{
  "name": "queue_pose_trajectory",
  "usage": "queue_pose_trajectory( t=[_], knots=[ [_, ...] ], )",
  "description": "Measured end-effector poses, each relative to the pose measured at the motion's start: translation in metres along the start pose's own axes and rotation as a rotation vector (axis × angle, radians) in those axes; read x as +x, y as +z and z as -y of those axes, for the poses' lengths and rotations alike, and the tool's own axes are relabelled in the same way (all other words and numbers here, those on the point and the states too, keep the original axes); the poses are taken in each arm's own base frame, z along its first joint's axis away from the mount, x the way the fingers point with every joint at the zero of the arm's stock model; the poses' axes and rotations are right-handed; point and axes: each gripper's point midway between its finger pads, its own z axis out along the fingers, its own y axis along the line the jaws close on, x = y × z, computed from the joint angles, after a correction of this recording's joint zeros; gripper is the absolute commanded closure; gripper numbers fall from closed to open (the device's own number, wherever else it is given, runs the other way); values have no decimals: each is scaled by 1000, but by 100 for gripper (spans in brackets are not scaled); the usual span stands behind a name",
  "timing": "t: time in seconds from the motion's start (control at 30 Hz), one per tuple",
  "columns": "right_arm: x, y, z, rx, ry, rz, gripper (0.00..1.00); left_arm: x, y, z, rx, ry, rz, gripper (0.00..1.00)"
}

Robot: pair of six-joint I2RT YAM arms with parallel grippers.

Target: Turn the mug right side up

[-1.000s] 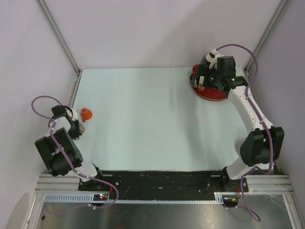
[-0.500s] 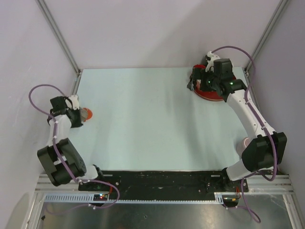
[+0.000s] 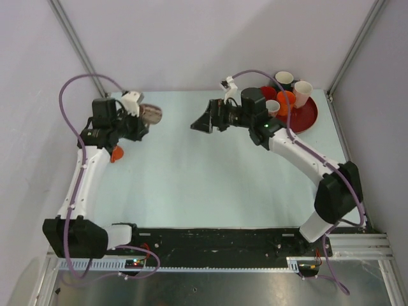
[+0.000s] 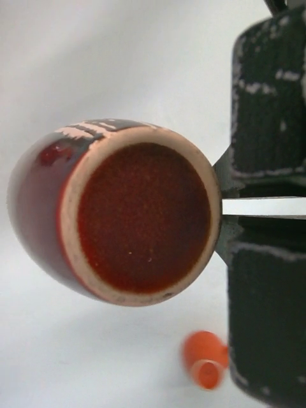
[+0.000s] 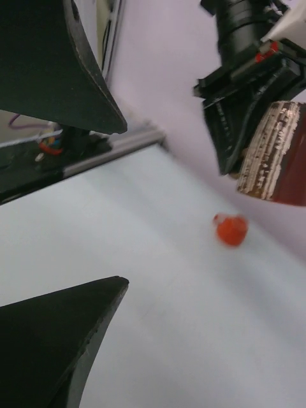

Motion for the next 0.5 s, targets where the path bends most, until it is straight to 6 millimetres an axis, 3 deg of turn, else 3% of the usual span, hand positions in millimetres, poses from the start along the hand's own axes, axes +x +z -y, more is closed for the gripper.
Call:
queue_pose_trajectory(
  t=[0.1,0.23,0.37,0.5],
  knots=[
    [-16,21,-21,-142,69,71,1,-54,-16,45,116,63,110,100],
    [-34,36,-39,-280,152,144,1,-94,-41,90,243,107,200,100],
    [-51,32,-59,-385,179,201,1,-98,-51,118,332,115,198,100],
    [-68,18,-83,-492,140,256,3,-86,-44,129,377,101,138,100]
  ],
)
